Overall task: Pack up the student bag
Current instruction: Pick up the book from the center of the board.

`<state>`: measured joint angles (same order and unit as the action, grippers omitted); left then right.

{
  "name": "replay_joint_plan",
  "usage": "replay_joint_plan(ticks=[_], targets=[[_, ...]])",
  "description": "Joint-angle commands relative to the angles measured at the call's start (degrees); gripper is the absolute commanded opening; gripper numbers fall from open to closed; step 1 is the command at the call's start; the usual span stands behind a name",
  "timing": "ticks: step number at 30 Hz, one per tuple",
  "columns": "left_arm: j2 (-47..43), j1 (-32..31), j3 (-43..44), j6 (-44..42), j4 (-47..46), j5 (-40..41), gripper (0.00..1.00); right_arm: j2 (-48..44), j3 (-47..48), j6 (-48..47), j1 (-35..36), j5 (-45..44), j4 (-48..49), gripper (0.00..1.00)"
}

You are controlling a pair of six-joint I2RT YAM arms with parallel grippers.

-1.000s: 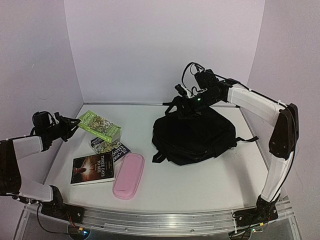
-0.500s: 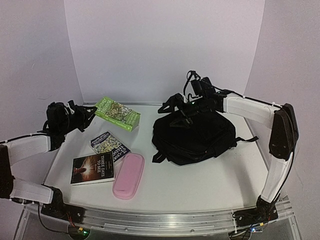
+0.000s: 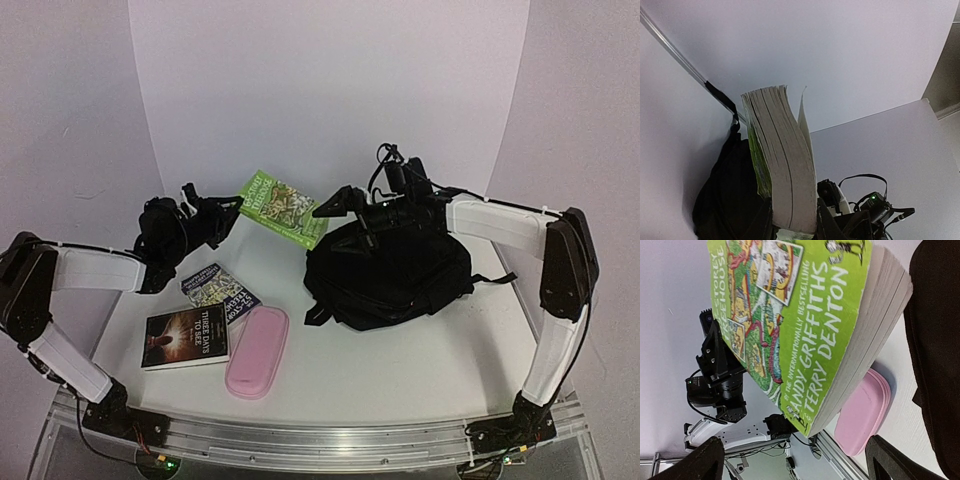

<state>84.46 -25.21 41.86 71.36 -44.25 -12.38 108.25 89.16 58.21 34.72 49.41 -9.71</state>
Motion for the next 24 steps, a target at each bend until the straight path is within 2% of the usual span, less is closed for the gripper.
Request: replay_joint_plan(ticks=[1,8,13,15,18,22,24], targets=[[2.3,-2.6,7.9,1.3,-14.7,2.3,0.00,-3.0,-0.8,1.5,0.3,0.6,4.2,0.98],[5.0,-5.3,10.6,3.3,-17.2,2.4,0.00,-3.7,0.1,-1.7,0.0,-0.2,4.3,0.98],[7.5,-7.7,10.0,7.7,-23.1,2.3,0.00,-3.8,4.8,-4.6,-2.8,0.6,4.3,0.98],[8.9,-8.6,9.6,9.6,-26.0,2.7,0.00,-4.3,5.9,-5.2,-4.0,0.6,4.3,0.95],[10.8,-9.7,10.2,10.9,-27.7,2.7,0.00,-6.5,5.5,-7.1,-4.8,-1.1,4.4,0.82],[13.2,-11.3,11.7,11.5,-28.7,2.7,0.00,-7.4,6.5,-7.9,-4.9,0.0,4.5,0.50],[13.9,-11.5,11.7,11.9,-29.7,2.8,0.00,-7.8,6.4,-7.8,-4.9,0.3,4.4,0.45]])
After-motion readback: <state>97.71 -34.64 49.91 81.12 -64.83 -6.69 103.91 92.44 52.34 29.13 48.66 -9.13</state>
